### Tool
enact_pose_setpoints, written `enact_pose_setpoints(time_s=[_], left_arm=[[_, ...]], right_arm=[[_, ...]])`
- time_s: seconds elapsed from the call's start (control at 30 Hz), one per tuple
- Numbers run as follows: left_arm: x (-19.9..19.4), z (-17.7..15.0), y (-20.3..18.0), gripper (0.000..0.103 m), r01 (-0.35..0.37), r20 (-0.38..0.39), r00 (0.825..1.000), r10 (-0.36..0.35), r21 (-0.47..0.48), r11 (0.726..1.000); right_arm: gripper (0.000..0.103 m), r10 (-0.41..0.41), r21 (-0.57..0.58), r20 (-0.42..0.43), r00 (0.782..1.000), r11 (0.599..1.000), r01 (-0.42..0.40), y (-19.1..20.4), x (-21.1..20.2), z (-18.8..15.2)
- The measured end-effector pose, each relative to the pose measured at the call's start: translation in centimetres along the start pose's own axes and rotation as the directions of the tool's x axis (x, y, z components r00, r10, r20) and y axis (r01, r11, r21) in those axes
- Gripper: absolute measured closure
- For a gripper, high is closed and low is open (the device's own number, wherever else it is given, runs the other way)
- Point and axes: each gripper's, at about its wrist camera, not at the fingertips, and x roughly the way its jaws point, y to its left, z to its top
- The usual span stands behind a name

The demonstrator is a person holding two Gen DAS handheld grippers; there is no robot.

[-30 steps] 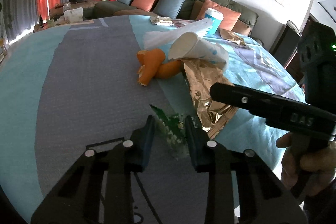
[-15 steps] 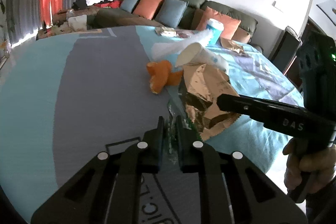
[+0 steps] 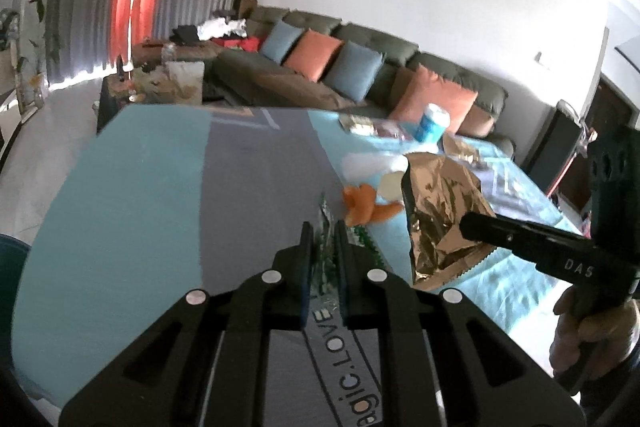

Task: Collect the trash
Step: 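Carry the plastic wrapper and gold foil bag to the teal bin with both tools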

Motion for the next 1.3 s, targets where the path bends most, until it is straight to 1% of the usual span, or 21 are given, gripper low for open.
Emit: enact_pose_setpoints(time_s=[0.17,0.33,0.43,0.6,0.7,0.8,0.9,0.97,1.0,1.07,1.13,1.2,1.3], left_arm=[[-2.7,0.9,1.1,0.092,-0.020,0.058,0.998,0.020,-0.004,1.000],[-5.1,1.4,2.5,0.092,-0.054,0.101,0.993,0.055,-0.012,0.998],[-6.9,1.5,4.0,0.092,-0.087,0.126,0.988,0.090,-0.025,0.996],[-9.9,1.6,7.8,0.092,-0.161,0.154,0.973,0.172,-0.083,0.983],[-12.2,1.1,10.9,0.092,-0.224,0.162,0.956,0.244,-0.133,0.966],[-14.2,0.8,13.7,0.092,-0.278,0.170,0.937,0.305,-0.168,0.946],[-16.9,0.6,17.0,0.092,-0.343,0.183,0.906,0.383,-0.215,0.914],[-18.2,0.4,19.0,0.092,-0.378,0.186,0.886,0.425,-0.241,0.894],[-18.7,0.3,19.8,0.092,-0.389,0.185,0.880,0.438,-0.250,0.887],[-20.1,-0.1,21.6,0.092,-0.427,0.181,0.858,0.480,-0.268,0.864],[-21.2,-0.5,23.4,0.092,-0.449,0.175,0.844,0.507,-0.287,0.846],[-22.3,-1.0,25.0,0.092,-0.478,0.166,0.825,0.540,-0.303,0.824],[-23.6,-1.8,27.4,0.092,-0.506,0.148,0.805,0.574,-0.332,0.796]], right_arm=[[0.093,0.011,-0.026,0.026,1.000,1.000,-0.010,1.5,-0.3,1.1],[0.093,0.046,-0.060,0.041,0.998,0.997,-0.044,3.7,0.1,2.1],[0.093,0.079,-0.091,0.039,0.996,0.993,-0.075,5.4,1.0,2.8],[0.093,0.151,-0.152,0.014,0.988,0.977,-0.147,9.1,3.5,3.9],[0.093,0.199,-0.184,-0.011,0.980,0.963,-0.198,11.5,5.2,4.3],[0.093,0.249,-0.215,-0.040,0.968,0.944,-0.252,14.8,6.9,4.7],[0.093,0.296,-0.243,-0.075,0.952,0.921,-0.306,17.5,8.9,5.1],[0.093,0.319,-0.259,-0.100,0.943,0.906,-0.334,19.1,10.0,5.2],[0.093,0.328,-0.265,-0.109,0.938,0.900,-0.346,20.0,10.4,5.2],[0.093,0.351,-0.284,-0.138,0.926,0.882,-0.376,22.0,11.8,5.3],[0.093,0.359,-0.308,-0.158,0.920,0.867,-0.391,23.7,12.8,5.3],[0.093,0.372,-0.319,-0.184,0.910,0.853,-0.414,25.4,13.9,5.2],[0.093,0.379,-0.341,-0.222,0.898,0.833,-0.436,27.9,15.7,5.1]])
